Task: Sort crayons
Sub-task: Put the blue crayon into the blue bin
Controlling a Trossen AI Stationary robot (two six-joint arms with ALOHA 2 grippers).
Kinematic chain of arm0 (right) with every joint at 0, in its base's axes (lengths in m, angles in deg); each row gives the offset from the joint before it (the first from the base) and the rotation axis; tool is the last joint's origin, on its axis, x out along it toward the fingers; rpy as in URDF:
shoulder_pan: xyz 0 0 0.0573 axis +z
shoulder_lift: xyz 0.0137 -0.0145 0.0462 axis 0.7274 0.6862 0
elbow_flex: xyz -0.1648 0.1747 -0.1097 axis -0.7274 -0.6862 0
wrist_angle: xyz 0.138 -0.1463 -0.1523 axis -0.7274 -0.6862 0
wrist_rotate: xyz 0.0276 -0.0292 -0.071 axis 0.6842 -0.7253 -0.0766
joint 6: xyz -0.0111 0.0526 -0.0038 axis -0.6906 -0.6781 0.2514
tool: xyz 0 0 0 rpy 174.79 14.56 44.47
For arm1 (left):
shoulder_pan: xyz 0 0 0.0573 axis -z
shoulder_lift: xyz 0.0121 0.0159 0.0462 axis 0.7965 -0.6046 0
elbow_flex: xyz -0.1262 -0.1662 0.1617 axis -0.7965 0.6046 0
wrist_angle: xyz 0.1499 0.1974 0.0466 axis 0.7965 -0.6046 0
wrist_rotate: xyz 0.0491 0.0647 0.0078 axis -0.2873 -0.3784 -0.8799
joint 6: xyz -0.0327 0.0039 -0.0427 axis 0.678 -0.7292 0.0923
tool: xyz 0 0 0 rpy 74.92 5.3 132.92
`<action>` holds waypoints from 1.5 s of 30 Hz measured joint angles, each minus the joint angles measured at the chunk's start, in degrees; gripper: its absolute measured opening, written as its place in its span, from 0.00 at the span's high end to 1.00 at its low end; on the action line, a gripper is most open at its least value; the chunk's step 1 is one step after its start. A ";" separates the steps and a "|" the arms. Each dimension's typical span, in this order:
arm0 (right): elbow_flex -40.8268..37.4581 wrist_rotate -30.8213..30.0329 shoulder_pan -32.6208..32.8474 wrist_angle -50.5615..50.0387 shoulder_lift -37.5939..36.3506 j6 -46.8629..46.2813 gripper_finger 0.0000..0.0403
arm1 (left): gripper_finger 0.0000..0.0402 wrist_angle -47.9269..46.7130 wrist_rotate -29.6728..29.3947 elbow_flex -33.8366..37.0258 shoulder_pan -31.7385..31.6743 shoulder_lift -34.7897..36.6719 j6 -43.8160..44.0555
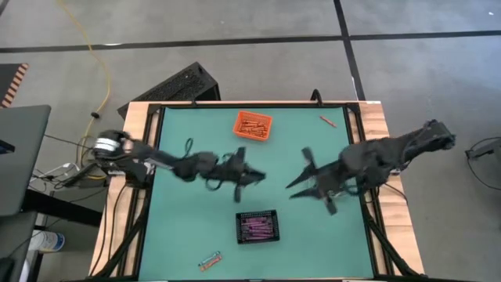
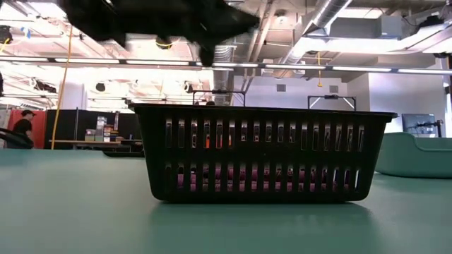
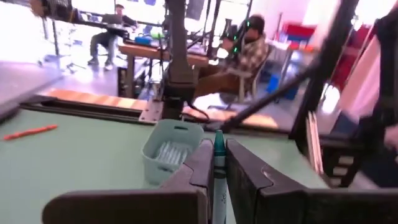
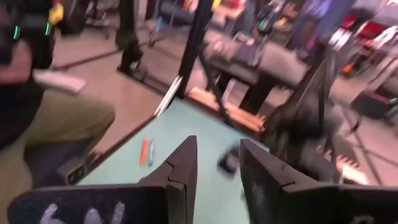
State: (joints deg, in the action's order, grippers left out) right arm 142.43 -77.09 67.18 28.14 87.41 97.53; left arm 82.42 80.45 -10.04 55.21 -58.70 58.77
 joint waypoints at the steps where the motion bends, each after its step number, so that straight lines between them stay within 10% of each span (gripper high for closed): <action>1: 0.00 0.01 -0.68 0.15 -1.31 -0.32 0.71 | 0.96 2.01 3.06 -1.60 -1.78 -2.67 2.09; 9: 0.00 0.02 -6.09 -0.74 -8.51 -0.90 0.71 | 0.96 3.53 16.72 -22.22 -7.17 -22.75 10.59; 25: -0.01 0.23 -10.42 -4.79 -7.28 -1.41 0.71 | 0.96 -12.00 25.36 -67.05 -8.55 -50.27 14.45; 34: -0.02 0.26 -10.42 -7.51 -7.21 -2.52 0.71 | 0.91 -21.95 15.65 -71.82 -8.09 -52.32 9.01; 45: -0.02 0.24 -10.42 -8.17 -7.25 -3.93 0.71 | 0.68 -31.38 19.81 -71.79 -7.24 -50.98 -1.58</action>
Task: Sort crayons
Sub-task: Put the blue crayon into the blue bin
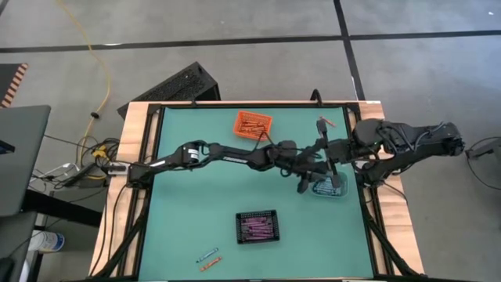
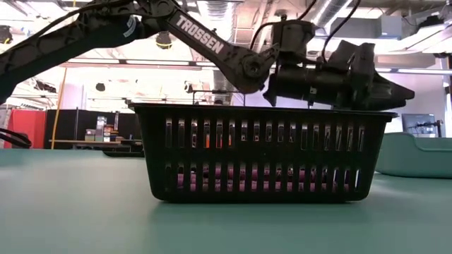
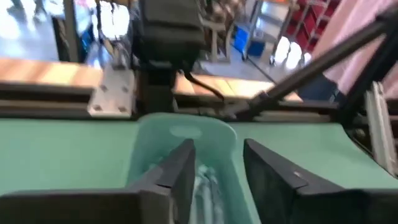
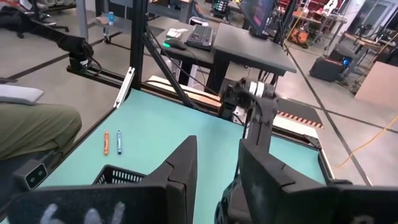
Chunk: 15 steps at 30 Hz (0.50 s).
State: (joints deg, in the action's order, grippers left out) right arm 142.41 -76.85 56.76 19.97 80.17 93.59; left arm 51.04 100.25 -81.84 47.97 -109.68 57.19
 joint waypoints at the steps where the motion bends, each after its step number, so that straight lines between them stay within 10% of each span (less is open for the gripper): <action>1: 0.00 0.00 0.00 -0.31 0.00 -0.02 0.71 | 0.66 -2.35 1.00 0.00 -0.05 0.91 -0.31; 7: 0.00 0.00 0.22 -3.06 0.00 -4.03 0.71 | 0.62 -27.81 2.70 -0.09 -1.36 9.82 -7.48; 15: 0.00 -0.26 5.15 -3.30 0.00 -5.36 0.71 | 0.66 -73.00 -20.59 0.00 3.37 18.07 -18.39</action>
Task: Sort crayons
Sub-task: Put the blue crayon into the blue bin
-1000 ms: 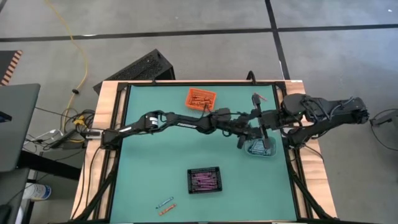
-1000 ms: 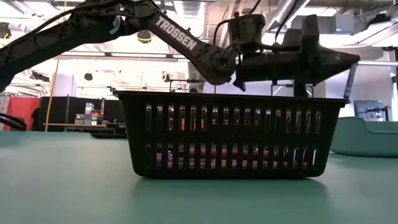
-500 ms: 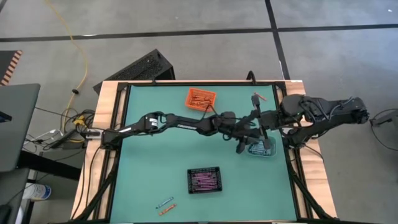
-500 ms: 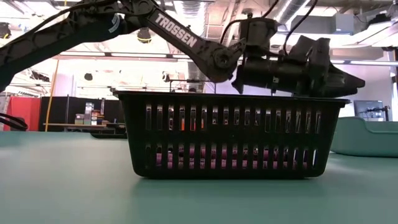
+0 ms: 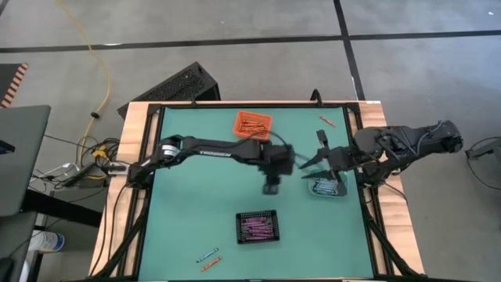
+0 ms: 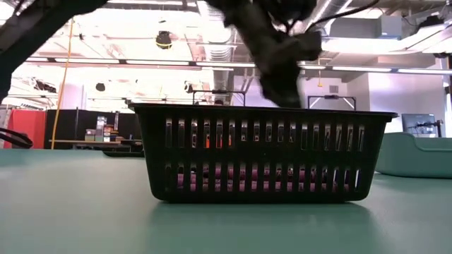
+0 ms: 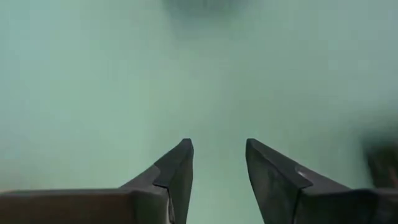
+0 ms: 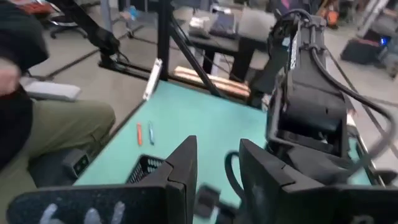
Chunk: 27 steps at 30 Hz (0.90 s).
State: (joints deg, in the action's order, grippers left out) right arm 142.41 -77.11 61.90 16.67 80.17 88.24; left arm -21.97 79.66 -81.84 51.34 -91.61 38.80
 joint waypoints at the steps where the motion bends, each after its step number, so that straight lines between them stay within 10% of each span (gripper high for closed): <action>1: 0.00 -0.29 0.56 0.78 0.00 0.35 0.71 | 0.67 -4.65 -1.24 0.00 0.71 0.75 0.57; 12: -1.89 -1.31 6.47 8.00 -0.04 3.71 0.71 | 0.67 -24.82 -20.24 14.40 12.67 14.65 17.42; 27: -9.76 -1.47 8.83 16.31 -0.04 4.53 0.71 | 0.67 7.90 -5.40 45.56 39.44 38.57 56.59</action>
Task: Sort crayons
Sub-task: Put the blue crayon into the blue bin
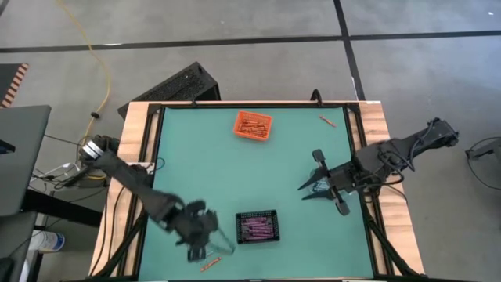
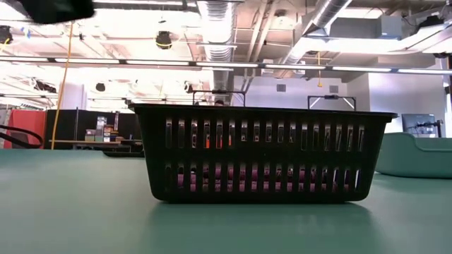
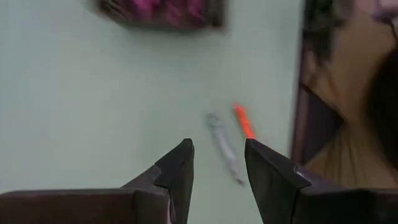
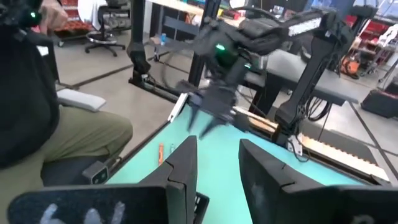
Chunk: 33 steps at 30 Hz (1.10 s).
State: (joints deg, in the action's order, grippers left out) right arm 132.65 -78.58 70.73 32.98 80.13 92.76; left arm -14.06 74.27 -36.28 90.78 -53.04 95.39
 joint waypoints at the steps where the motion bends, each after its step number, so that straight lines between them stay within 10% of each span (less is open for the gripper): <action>1: -0.44 0.04 -0.22 0.64 0.04 0.00 0.71 | 0.68 1.33 0.29 0.01 1.22 -1.08 1.32; 33: -0.45 0.07 -0.87 3.23 0.02 -0.50 0.71 | 0.71 5.88 -4.54 -1.76 6.70 -11.56 12.20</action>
State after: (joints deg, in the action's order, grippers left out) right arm 132.20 -78.51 69.86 36.21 80.15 92.26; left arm -8.19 69.73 -38.04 97.48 -64.59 107.59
